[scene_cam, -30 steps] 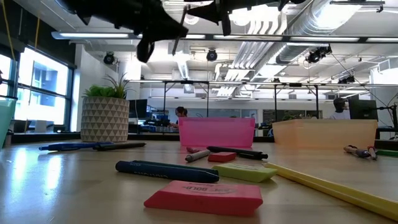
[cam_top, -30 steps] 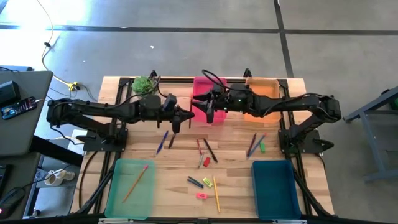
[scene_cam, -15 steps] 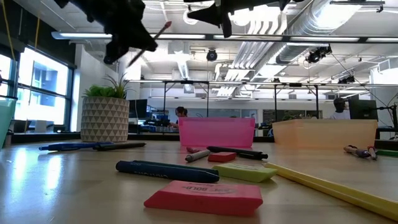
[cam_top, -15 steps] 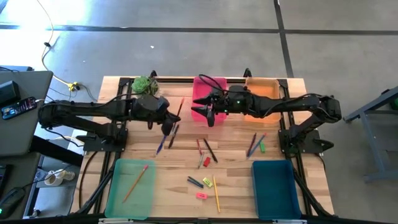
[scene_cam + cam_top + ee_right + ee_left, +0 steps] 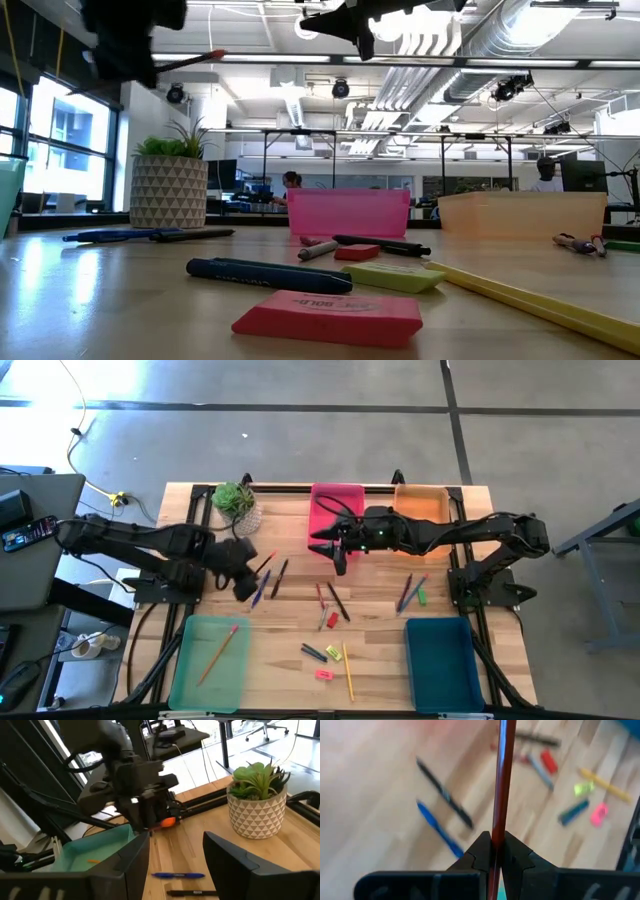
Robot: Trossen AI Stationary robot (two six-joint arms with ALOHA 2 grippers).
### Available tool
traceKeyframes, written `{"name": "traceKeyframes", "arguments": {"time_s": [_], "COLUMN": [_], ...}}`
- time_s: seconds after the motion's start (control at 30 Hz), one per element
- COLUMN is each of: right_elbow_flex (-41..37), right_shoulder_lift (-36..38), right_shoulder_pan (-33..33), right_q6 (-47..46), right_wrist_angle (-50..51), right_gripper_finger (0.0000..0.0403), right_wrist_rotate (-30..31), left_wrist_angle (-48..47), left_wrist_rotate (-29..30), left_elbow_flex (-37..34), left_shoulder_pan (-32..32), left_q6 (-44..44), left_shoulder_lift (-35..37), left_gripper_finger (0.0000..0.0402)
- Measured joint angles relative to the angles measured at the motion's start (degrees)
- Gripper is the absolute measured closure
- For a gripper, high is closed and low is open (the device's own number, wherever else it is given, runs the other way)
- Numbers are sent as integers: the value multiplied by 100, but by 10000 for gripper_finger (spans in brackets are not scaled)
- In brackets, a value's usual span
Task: Sort crayons/erasers/pens/pencils in bins
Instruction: Put the brown pencil into the green bin bin
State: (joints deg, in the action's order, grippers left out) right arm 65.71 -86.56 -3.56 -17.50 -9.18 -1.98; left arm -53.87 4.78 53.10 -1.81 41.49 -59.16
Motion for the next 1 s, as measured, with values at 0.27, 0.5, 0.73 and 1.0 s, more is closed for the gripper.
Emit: {"name": "traceKeyframes", "arguments": {"time_s": [0.27, 0.5, 0.73, 1.0], "right_elbow_flex": [0, 57, 690, 815], "right_shoulder_lift": [-2, -2, -7, -7], "right_shoulder_pan": [33, 110, 329, 578], "right_q6": [151, 478, 1410, 2241], "right_wrist_angle": [387, 1043, 2526, 3543], "right_gripper_finger": [226, 226, 226, 226], "right_wrist_rotate": [-42, -469, -476, -479], "left_wrist_angle": [-295, -295, -293, -291], "left_wrist_rotate": [245, 348, 322, -55], "left_elbow_flex": [-1, -2, 0, 0], "left_shoulder_pan": [-1425, -2728, -3834, -4432], "left_q6": [2099, 4061, 5685, 6687], "left_shoulder_lift": [-4, -111, -687, -1561], "left_gripper_finger": [394, 394, 394, 394]}}
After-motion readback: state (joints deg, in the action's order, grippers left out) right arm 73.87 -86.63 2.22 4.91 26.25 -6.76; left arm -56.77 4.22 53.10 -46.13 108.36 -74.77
